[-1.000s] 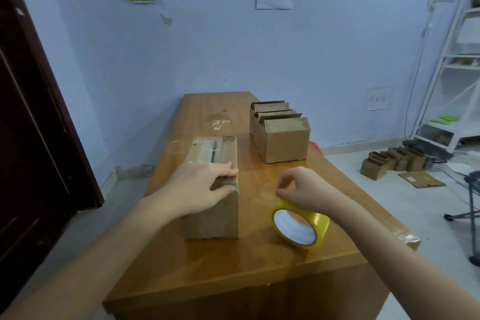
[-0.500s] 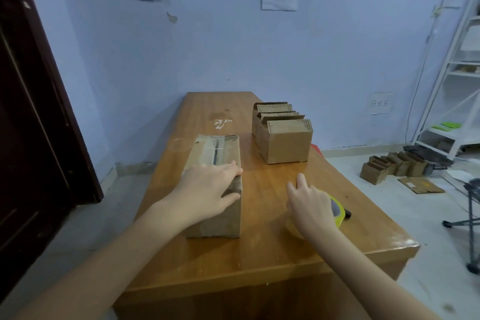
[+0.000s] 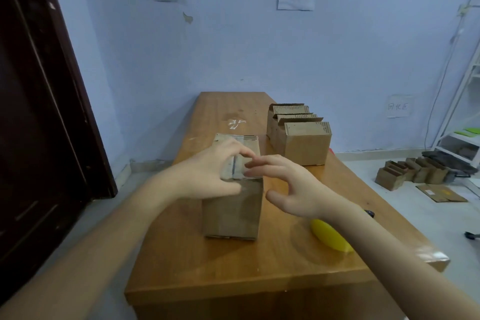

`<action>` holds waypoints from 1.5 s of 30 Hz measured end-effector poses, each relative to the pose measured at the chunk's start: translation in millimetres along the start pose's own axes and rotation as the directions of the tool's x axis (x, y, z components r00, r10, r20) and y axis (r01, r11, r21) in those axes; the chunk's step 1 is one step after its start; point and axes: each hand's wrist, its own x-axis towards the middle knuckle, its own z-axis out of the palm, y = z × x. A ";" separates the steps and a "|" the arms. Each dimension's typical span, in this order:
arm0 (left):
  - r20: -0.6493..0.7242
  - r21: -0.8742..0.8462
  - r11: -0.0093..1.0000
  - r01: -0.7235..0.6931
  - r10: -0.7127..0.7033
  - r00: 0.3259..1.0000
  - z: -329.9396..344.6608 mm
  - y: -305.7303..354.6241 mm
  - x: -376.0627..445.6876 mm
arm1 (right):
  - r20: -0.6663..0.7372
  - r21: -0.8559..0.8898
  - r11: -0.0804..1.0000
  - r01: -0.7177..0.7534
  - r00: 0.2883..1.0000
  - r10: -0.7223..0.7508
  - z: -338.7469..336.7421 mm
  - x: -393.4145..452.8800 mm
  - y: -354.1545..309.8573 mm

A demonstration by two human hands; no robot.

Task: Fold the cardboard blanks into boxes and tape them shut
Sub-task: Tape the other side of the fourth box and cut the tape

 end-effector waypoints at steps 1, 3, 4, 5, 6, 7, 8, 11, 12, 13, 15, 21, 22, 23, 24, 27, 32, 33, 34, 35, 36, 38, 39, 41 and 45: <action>0.006 -0.024 1.000 0.001 -0.001 1.000 -10.2 -7.6 -5.8 | 0.042 -0.009 1.000 -0.009 0.999 0.009 -1.4 1.8 1.7; 0.099 -0.035 0.999 0.034 -0.031 0.995 -27.7 -29.5 -21.0 | 0.103 0.061 0.997 -0.048 0.994 0.041 -1.5 1.6 5.4; 0.161 -0.033 0.998 0.059 -0.053 0.985 -32.8 -42.1 -29.1 | 0.123 0.108 0.992 -0.063 0.991 0.050 -1.3 1.5 7.7; 0.208 -0.042 0.996 0.079 -0.069 0.976 -34.4 -53.0 -36.6 | 0.145 0.146 0.987 -0.075 0.988 0.054 -1.5 1.8 10.2; 0.218 -0.069 0.994 0.091 -0.074 0.973 -32.0 -61.3 -42.5 | 0.168 0.175 0.981 -0.083 0.984 0.053 -2.3 2.8 13.5; 0.186 -0.100 0.991 0.094 -0.074 0.980 -26.7 -66.9 -46.7 | 0.192 0.197 0.976 -0.089 0.980 0.051 -4.1 3.9 16.4; 0.122 -0.117 0.989 0.091 -0.076 0.990 -20.4 -70.9 -48.7 | 0.215 0.210 0.973 -0.096 0.975 0.050 -6.3 5.6 18.9; -0.087 -0.171 0.984 0.042 -0.058 0.995 -5.3 -71.3 -45.8 | 0.241 0.236 0.967 -0.100 0.970 0.041 -12.4 10.4 23.0; -0.133 -0.203 0.979 0.019 -0.047 0.990 -2.2 -70.9 -43.7 | 0.229 0.240 0.967 -0.091 0.973 0.035 -12.7 11.7 24.1; -0.167 -0.229 0.973 0.000 -0.039 0.985 0.1 -71.4 -42.3 | 0.208 0.236 0.969 -0.075 0.978 0.025 -12.1 12.6 25.4; -0.207 -0.256 0.966 -0.030 -0.025 0.978 3.2 -73.6 -40.6 | 0.165 0.221 0.975 -0.039 0.986 0.002 -9.5 13.6 28.8; -0.297 -0.343 0.937 -0.062 -0.045 0.954 12.6 -80.6 -34.5 | 0.022 0.214 0.977 0.024 0.999 -0.030 1.3 12.6 32.9; -0.321 -0.347 0.935 -0.079 -0.039 0.946 14.9 -81.7 -32.8 | -0.009 0.220 0.975 0.028 1.000 -0.027 4.2 11.7 33.0; -0.347 -0.342 0.935 -0.098 -0.029 0.938 17.1 -82.1 -31.1 | -0.037 0.230 0.973 0.031 0.999 -0.023 7.2 10.6 33.0; -0.376 -0.329 0.937 -0.118 -0.015 0.927 19.5 -82.3 -29.3 | -0.065 0.238 0.971 0.033 0.998 -0.018 10.3 9.8 33.0; -0.422 -0.312 0.938 -0.154 0.009 0.906 25.9 -81.4 -25.9 | -0.125 0.267 0.963 0.018 0.992 0.016 16.0 8.7 32.2; -0.382 -0.355 0.929 -0.110 -0.037 0.923 25.2 -80.4 -30.3 | -0.102 0.348 0.937 -0.026 0.993 0.065 15.0 8.3 30.7; -0.382 -0.364 0.924 -0.120 -0.031 0.923 25.5 -80.6 -31.1 | -0.105 0.350 0.936 -0.021 0.993 0.062 15.6 7.9 30.8; -0.393 -0.375 0.917 -0.134 -0.026 0.919 26.9 -80.3 -31.8 | -0.118 0.352 0.936 -0.012 0.991 0.056 16.9 7.4 30.9; -0.411 -0.385 0.911 -0.147 -0.026 0.911 29.7 -79.6 -32.0 | -0.136 0.354 0.935 0.002 0.989 0.049 18.6 6.7 30.7; -0.435 -0.388 0.908 -0.155 -0.032 0.900 33.0 -79.2 -31.9 | -0.158 0.356 0.934 0.018 0.987 0.041 20.8 6.0 30.6; -0.476 -0.391 0.906 -0.163 -0.048 0.878 39.5 -77.3 -31.8 | -0.188 0.361 0.932 0.043 0.982 0.028 24.4 4.2 30.7; -0.487 -0.390 0.905 -0.169 -0.047 0.872 41.6 -77.0 -32.7 | -0.194 0.360 0.932 0.050 0.981 0.022 25.7 3.4 30.8; -0.473 -0.354 0.917 -0.182 -0.008 0.881 43.1 -79.3 -35.4 | -0.195 0.337 0.939 0.065 0.981 0.001 26.9 1.7 31.8; -0.435 -0.275 0.945 -0.175 0.040 0.900 43.8 -85.6 -38.5 | -0.185 0.277 0.957 0.090 0.982 -0.039 27.3 1.5 34.6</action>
